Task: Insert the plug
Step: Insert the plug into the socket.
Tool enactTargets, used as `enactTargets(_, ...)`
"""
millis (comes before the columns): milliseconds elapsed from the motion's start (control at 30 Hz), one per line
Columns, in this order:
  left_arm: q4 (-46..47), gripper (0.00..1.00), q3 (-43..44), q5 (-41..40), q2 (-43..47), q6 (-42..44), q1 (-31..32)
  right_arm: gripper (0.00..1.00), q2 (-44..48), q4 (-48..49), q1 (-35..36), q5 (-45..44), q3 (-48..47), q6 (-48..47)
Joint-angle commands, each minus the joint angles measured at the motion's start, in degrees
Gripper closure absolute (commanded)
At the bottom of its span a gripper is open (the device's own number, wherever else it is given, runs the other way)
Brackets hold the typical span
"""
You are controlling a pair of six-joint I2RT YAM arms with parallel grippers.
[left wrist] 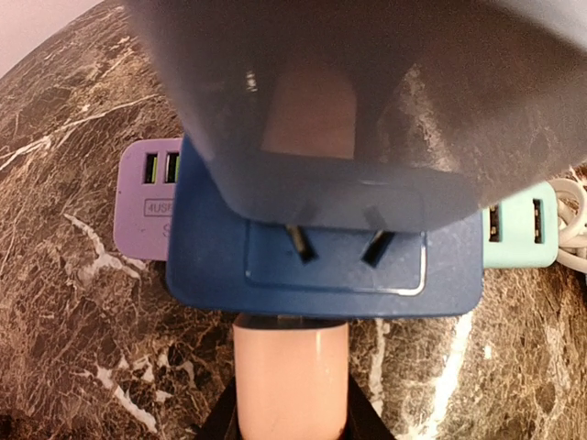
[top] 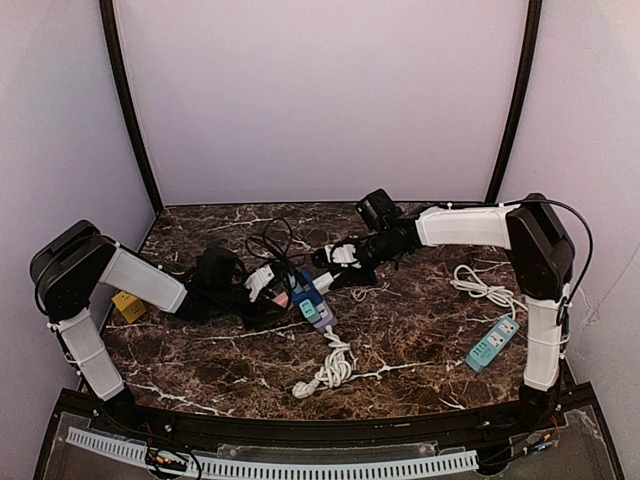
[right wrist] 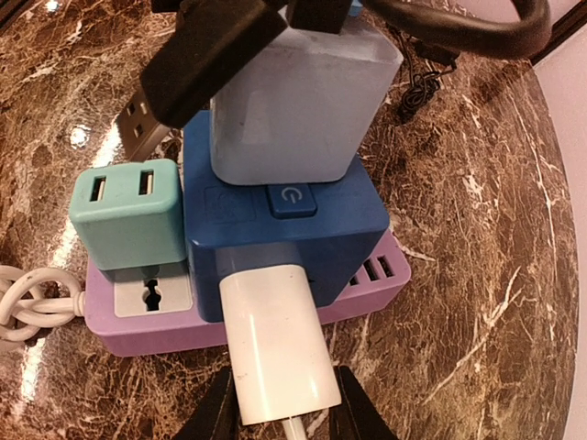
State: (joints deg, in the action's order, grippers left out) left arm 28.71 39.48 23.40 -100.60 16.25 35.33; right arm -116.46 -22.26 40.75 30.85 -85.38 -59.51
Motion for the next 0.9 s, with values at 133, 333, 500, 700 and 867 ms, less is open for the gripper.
enactTargets(133, 3.1, 0.99, 7.6, 17.2, 3.4, 9.6, 2.9, 1.0, -6.0, 3.1, 4.6, 15.6, 0.7, -5.7)
enactTargets(333, 4.2, 0.99, 9.3, 16.9, 1.4, 13.2, 2.9, 1.0, -8.5, 2.8, 3.9, 17.2, -2.0, -6.8)
enactTargets(500, 4.0, 0.99, 10.8, 14.4, 1.4, 11.7, 3.2, 1.0, -9.9, 2.9, 3.7, 15.2, -3.8, -5.0)
enactTargets(700, 4.9, 0.99, 11.9, 10.6, 0.8, 9.9, 4.6, 1.0, -10.6, 5.0, 6.2, 14.7, -4.9, -3.1)
enactTargets(867, 7.2, 0.99, 12.9, 9.2, 0.2, 9.5, 5.2, 1.0, -10.1, 7.4, 7.2, 15.1, -3.7, -1.5)
